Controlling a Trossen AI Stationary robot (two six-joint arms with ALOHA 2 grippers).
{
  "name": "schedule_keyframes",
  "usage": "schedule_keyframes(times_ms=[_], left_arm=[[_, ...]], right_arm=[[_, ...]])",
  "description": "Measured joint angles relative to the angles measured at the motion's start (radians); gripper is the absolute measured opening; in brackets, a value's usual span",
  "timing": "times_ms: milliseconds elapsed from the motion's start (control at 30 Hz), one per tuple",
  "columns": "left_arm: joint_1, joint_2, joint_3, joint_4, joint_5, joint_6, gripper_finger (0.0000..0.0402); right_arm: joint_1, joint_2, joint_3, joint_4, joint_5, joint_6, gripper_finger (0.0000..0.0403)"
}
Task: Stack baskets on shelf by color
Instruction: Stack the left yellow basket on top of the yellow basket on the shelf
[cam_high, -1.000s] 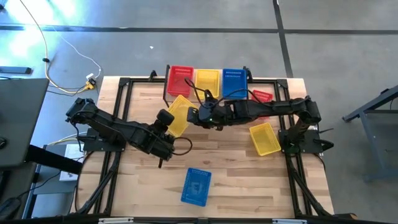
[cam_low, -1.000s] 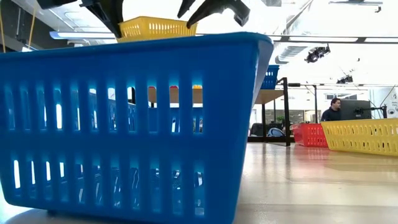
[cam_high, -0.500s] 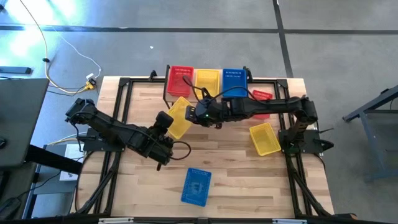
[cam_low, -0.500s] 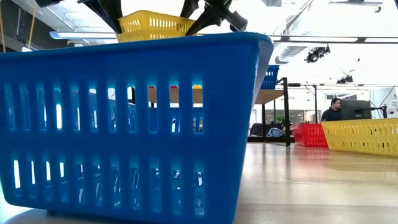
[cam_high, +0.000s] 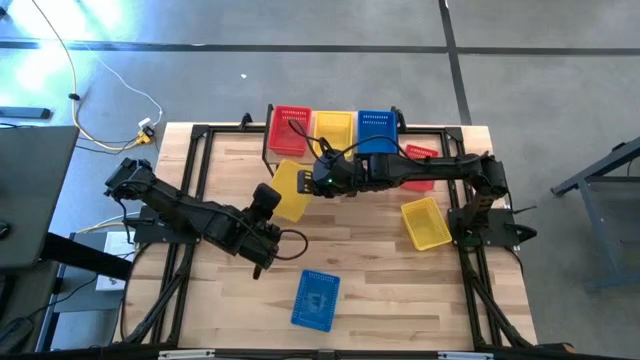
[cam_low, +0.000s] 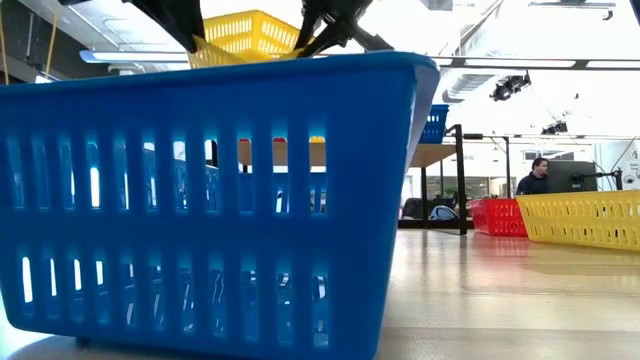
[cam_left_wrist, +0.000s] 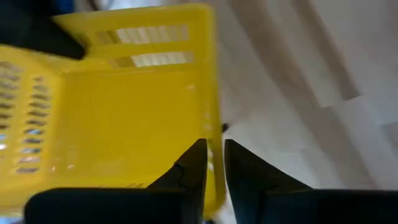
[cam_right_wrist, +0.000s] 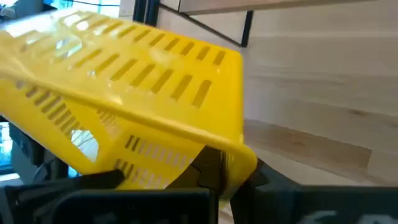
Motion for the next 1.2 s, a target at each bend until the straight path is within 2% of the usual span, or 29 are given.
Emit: schedule_keyframes(times_ms=[133, 567, 800, 1200], left_arm=[[0.001, 0.0, 0.0, 0.019, 0.063, -0.006, 0.0077], [-0.012, 0.0, 0.0, 0.03, 0.094, -0.151, 0.0189], [-0.012, 0.0, 0.0, 0.03, 0.117, -0.222, 0.0199], [-0.012, -0.058, 0.002, 0.027, 0.093, -0.236, 0.02]], right_arm=[[-0.008, 0.0, 0.0, -0.006, 0.002, -0.02, 0.0001], [-0.03, 0.0, 0.0, -0.124, 0.062, -0.108, 0.0], [-0.029, 0.0, 0.0, -0.226, 0.061, -0.15, 0.0], [0.011, -0.01, 0.022, -0.25, 0.015, -0.19, 0.0]])
